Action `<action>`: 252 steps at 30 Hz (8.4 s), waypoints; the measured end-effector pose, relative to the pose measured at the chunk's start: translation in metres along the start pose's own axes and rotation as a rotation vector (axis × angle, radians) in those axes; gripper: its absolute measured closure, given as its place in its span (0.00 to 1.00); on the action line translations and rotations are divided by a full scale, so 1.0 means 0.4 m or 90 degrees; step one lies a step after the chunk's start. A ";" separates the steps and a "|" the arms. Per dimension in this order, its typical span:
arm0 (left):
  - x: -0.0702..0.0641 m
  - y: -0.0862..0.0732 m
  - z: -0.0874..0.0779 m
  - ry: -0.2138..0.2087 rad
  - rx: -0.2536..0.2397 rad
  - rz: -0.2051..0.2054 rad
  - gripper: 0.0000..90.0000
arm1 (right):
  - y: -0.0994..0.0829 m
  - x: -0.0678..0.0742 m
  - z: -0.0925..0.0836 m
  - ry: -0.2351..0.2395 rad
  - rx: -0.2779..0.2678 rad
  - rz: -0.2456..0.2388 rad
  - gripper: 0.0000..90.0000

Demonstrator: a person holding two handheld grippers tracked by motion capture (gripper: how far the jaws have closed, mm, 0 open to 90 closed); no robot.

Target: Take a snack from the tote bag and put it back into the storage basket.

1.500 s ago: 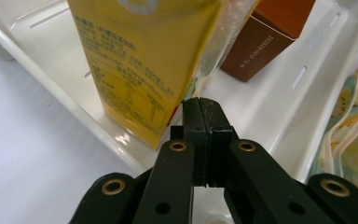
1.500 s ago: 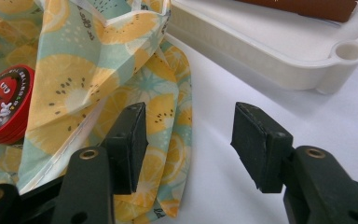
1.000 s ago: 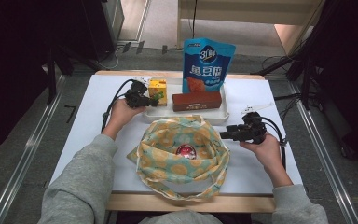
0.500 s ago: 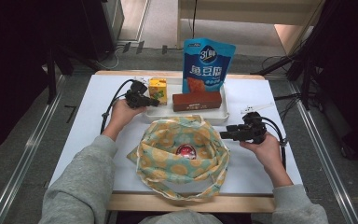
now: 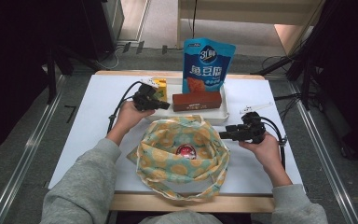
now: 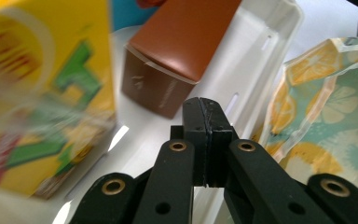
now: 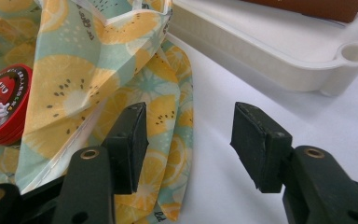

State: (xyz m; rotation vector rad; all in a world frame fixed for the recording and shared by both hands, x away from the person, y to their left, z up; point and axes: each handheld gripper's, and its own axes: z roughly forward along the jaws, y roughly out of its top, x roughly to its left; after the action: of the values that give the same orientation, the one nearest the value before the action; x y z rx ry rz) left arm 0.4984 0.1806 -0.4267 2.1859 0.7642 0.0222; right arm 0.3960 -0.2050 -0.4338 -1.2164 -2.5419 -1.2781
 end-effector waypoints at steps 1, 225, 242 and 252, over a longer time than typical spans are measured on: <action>-0.002 0.002 0.005 -0.003 0.000 -0.001 1.00 | 0.000 0.000 0.000 0.000 -0.001 0.000 0.52; -0.379 -0.105 -0.086 -0.114 -0.001 0.099 0.29 | 0.021 0.182 0.025 0.067 0.029 -0.100 0.64; -0.358 -0.045 -0.162 -0.088 -0.023 0.121 0.29 | 0.020 0.181 0.027 0.067 0.030 -0.096 0.63; -0.336 -0.014 -0.206 -0.078 -0.041 0.113 0.29 | 0.020 0.181 0.028 0.067 0.033 -0.093 0.63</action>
State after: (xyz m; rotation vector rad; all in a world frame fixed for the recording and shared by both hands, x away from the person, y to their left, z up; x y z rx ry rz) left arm 0.3646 0.1688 -0.3441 2.1658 0.4936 0.0015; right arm 0.3546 -0.1492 -0.4096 -0.9436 -2.6118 -1.2580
